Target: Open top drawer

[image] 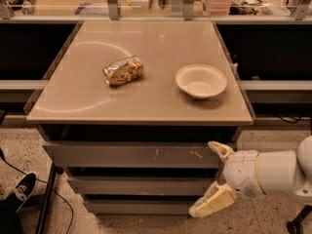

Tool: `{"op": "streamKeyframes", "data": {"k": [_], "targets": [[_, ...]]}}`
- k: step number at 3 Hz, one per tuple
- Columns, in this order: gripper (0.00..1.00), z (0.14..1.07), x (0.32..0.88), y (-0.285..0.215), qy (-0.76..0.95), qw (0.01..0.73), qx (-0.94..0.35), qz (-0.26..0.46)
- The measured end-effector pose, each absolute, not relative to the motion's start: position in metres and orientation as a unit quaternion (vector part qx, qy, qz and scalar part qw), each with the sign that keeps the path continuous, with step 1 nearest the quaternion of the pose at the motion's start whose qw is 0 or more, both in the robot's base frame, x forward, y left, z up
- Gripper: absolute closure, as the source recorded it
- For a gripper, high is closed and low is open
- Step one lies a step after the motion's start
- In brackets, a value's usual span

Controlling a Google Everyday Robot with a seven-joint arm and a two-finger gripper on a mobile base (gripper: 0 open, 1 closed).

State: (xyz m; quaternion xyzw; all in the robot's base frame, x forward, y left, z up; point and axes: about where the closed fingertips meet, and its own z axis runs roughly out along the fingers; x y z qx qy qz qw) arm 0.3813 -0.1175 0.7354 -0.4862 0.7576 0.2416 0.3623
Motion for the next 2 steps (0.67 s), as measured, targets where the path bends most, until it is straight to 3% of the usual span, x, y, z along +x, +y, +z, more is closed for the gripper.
{"op": "streamKeyframes", "data": {"k": [2], "targets": [[0.0,0.692,0.429,-0.116,0.749,0.36,-0.498,0.25]]}}
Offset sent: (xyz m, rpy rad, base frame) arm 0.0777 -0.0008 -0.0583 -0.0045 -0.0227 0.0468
